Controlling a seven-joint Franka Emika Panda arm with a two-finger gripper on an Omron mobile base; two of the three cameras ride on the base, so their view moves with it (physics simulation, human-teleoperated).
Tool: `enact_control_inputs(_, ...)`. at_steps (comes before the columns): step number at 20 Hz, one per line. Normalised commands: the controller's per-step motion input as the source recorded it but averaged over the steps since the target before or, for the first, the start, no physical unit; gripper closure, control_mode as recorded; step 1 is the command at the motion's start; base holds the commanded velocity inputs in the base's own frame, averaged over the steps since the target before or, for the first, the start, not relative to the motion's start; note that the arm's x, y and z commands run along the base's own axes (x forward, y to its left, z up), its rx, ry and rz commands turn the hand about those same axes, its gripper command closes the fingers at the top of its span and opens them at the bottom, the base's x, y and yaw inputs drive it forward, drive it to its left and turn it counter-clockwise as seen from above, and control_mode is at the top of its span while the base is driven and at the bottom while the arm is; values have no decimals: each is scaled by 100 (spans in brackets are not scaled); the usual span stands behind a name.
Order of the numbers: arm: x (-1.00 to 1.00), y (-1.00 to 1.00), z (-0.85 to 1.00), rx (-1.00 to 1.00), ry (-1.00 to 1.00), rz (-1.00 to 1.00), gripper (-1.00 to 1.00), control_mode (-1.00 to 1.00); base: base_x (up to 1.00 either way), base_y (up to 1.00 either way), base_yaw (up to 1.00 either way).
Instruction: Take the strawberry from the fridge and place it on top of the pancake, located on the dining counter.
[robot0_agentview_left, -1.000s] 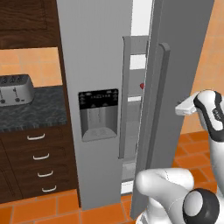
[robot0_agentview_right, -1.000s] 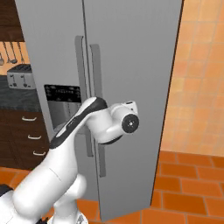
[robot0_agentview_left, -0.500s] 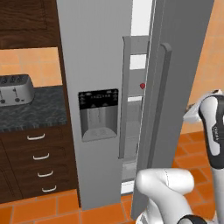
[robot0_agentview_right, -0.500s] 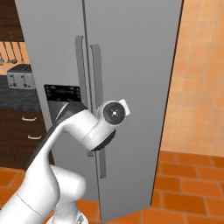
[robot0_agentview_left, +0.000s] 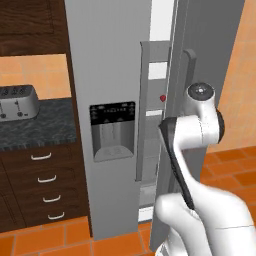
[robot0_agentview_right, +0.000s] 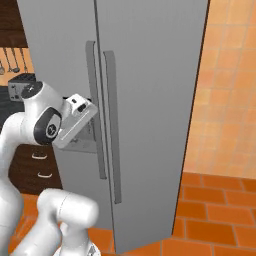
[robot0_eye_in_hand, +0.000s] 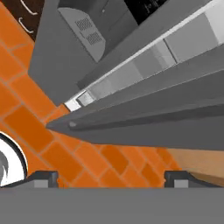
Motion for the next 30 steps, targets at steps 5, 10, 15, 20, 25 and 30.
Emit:
enact_control_inputs(5, 22, 99, 13, -61, 25, -13, -100, -100, 0, 0, 0)
enact_control_inputs(10, 56, 2, -11, -3, 7, -9, -100, -100, 0, 0, 0)
enact_control_inputs(15, 98, -4, -32, -5, -7, -1, -100, -100, 0, 0, 0)
enact_control_inputs(20, 97, -3, -28, -7, -1, 0, -100, -100, 0, 0, 0)
enact_control_inputs(25, 88, -11, -24, -8, 1, 0, -100, -100, 0, 0, 0)
enact_control_inputs(30, 42, -22, -20, -15, 1, -5, -100, -100, 0, 0, 0)
